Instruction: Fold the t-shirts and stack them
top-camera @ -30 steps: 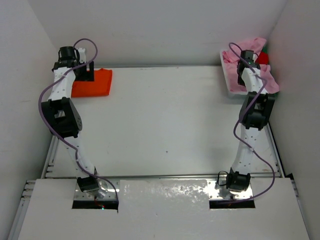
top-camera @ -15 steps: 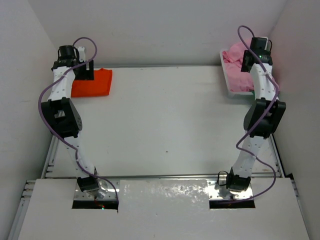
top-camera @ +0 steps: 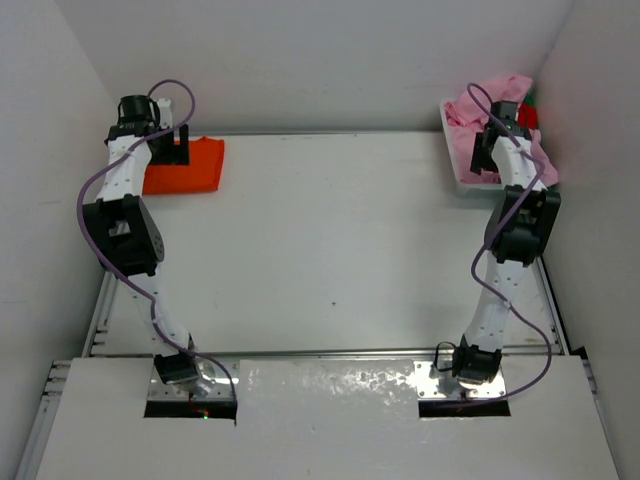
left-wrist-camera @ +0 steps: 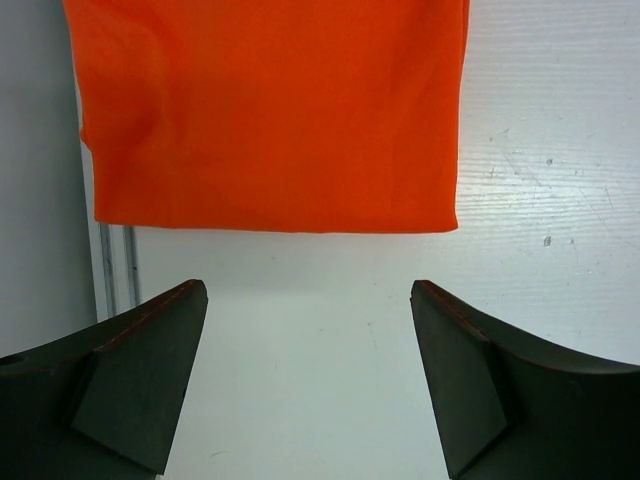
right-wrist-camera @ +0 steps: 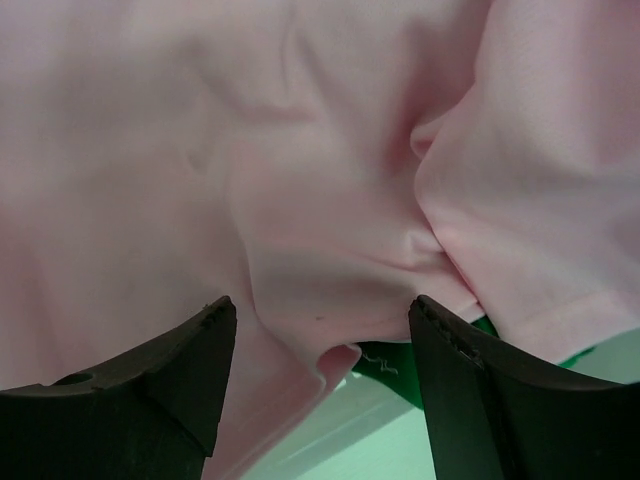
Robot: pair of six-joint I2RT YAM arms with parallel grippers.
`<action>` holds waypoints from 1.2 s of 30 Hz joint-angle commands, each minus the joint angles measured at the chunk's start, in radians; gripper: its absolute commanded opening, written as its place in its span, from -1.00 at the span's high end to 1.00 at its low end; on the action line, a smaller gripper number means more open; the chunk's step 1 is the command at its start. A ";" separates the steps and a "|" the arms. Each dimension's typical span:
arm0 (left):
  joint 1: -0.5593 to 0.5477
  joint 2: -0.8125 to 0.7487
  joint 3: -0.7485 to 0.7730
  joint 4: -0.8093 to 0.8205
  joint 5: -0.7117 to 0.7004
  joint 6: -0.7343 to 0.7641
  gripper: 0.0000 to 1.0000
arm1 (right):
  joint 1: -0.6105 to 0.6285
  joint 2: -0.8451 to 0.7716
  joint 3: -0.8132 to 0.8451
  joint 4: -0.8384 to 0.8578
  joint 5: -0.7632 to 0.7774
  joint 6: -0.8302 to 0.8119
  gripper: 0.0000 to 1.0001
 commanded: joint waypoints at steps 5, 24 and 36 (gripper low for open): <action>-0.007 -0.040 0.008 0.030 0.002 -0.001 -0.63 | -0.006 0.034 0.040 -0.018 -0.012 0.034 -0.24; -0.007 -0.040 0.019 0.022 -0.010 0.006 -0.63 | -0.007 -0.049 0.077 0.051 -0.006 0.028 1.00; -0.007 -0.089 0.068 0.006 0.048 -0.003 -0.62 | 0.109 -0.486 0.152 0.204 -0.133 -0.021 1.00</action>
